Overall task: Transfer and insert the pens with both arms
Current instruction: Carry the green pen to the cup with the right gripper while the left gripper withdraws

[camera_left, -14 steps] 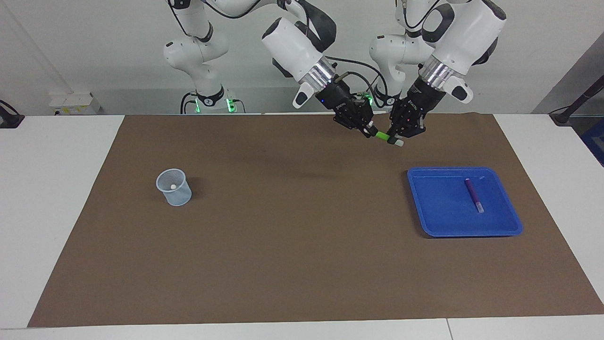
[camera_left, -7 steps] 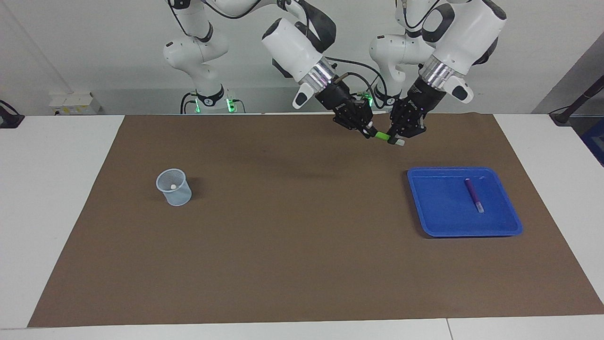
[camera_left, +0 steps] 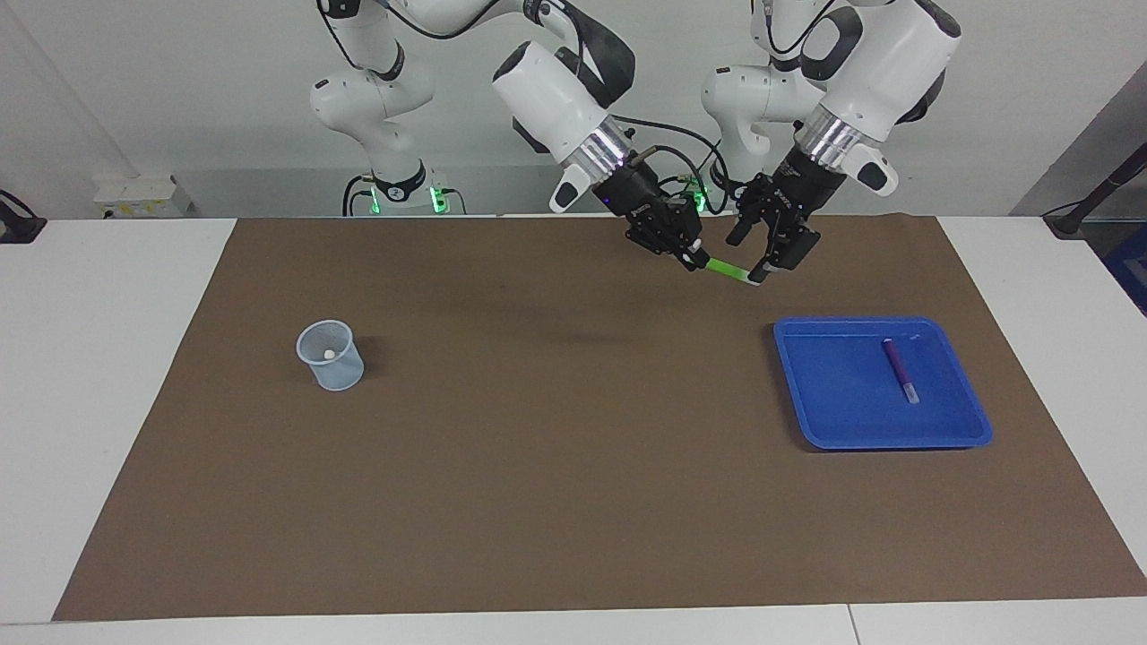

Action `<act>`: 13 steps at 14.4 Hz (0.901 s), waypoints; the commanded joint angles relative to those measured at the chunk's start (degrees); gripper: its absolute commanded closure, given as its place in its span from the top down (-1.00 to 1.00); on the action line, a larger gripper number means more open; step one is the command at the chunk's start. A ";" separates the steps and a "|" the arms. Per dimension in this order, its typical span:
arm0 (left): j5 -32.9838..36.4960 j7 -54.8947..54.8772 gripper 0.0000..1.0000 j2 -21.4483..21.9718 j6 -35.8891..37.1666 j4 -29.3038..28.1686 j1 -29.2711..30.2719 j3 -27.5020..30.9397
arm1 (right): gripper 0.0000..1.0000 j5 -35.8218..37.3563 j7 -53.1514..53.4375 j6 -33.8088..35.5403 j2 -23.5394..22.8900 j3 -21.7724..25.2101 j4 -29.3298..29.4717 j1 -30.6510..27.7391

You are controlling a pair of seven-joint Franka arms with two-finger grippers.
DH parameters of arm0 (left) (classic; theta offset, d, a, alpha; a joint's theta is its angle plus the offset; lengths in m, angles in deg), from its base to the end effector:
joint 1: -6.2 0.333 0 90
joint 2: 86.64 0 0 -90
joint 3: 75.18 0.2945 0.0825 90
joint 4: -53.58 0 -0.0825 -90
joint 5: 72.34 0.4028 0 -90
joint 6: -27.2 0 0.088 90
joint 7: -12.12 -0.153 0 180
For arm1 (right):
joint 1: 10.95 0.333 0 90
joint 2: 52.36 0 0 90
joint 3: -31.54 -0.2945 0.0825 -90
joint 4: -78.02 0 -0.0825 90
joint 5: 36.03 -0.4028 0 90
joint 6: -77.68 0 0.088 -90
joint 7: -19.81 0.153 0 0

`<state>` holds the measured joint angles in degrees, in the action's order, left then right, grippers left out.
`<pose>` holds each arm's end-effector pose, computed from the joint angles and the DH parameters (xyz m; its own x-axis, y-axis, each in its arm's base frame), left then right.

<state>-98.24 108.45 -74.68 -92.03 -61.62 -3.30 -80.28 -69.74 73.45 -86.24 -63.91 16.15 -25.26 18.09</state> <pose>0.5311 -0.1815 0.5111 0.0218 0.9019 -0.4314 0.9807 0.0645 0.1844 0.5306 0.4717 0.4742 0.7993 -0.5932 -0.0957 -0.4195 -0.4369 -0.7957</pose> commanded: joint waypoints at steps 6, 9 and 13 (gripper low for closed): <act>-0.73 -23.32 1.00 2.62 3.38 -2.84 3.77 0.89 | -1.00 1.54 -20.05 15.98 4.86 -0.34 -7.37 -9.42; -0.56 -42.91 1.00 3.33 8.83 -3.19 7.29 1.07 | -1.00 4.60 -26.04 22.21 6.10 -0.34 -8.78 -13.63; 4.26 -63.42 1.00 3.68 13.41 -3.98 12.39 1.07 | -1.00 15.41 -31.47 32.92 7.76 -0.34 -8.43 -19.70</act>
<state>-96.77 53.15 -72.99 -80.49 -63.50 7.24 -78.96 -57.68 46.01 -57.70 -58.89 16.43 -32.02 1.49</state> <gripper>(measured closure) 0.000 0.811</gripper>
